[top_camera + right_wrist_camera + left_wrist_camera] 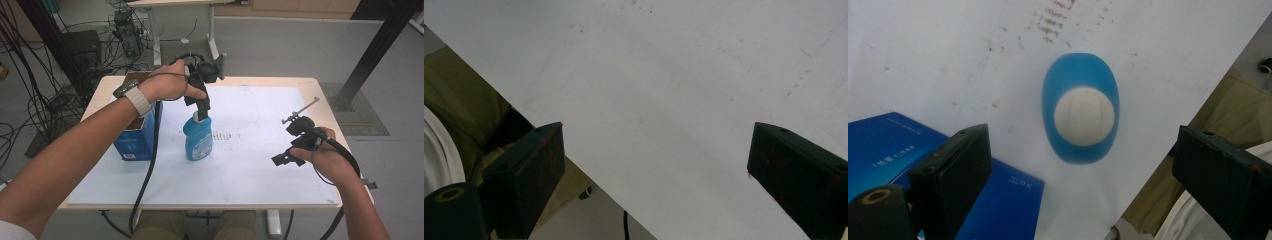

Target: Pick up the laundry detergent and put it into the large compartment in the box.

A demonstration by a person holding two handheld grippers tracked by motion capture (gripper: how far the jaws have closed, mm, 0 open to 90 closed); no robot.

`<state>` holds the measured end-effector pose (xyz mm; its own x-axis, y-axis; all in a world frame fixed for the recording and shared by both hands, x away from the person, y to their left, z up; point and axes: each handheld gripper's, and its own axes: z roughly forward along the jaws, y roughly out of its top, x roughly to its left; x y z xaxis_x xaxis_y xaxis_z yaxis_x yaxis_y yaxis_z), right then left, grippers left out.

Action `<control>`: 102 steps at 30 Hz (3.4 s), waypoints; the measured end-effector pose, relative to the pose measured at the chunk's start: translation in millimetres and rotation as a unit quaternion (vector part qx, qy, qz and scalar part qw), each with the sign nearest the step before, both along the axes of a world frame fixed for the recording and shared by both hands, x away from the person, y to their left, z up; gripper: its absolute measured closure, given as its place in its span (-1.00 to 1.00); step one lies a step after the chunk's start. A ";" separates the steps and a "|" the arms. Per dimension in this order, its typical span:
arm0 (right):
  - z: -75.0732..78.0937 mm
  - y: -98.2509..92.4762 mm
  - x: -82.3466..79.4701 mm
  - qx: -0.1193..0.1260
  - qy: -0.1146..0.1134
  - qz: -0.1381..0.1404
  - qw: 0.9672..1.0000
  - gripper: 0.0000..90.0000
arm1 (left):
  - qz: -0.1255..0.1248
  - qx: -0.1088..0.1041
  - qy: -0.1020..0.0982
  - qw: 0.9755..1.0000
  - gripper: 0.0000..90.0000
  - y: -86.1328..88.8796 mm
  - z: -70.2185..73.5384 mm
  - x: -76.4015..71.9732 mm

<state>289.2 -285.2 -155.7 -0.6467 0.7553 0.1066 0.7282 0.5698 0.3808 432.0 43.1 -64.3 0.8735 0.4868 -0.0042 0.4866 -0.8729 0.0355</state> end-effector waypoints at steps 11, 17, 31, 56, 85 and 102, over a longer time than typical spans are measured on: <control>-1.5 -1.5 0.4 0.001 0.001 -0.001 1.000 -0.81 | 0.008 0.000 0.004 1.000 -0.79 1.1 -4.9 -0.6; -1.8 -1.4 0.9 0.002 0.001 0.000 1.000 -0.81 | 0.016 0.001 0.003 1.000 -0.79 1.3 -6.6 -1.2; -4.4 1.0 2.9 0.004 0.001 0.006 1.000 -0.81 | 0.022 0.007 0.006 1.000 -0.79 -1.0 -22.6 -2.2; -7.1 2.2 5.2 0.007 0.004 0.006 1.000 -0.81 | 0.023 0.011 0.004 1.000 -0.79 -6.8 -40.2 -4.0; -7.0 3.3 5.9 0.008 0.004 0.007 1.000 -0.81 | 0.029 0.009 0.006 1.000 -0.79 -2.9 -41.2 -2.9; -7.9 3.4 6.2 0.007 0.004 0.009 1.000 -0.81 | 0.032 0.006 0.004 0.999 -0.79 -2.3 -42.1 -3.8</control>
<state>295.4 -281.9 -163.5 -0.6589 0.7422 0.1225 0.7213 0.5770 0.3833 428.2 40.8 -106.3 0.8405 0.5418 -0.0044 0.5418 -0.8403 0.0207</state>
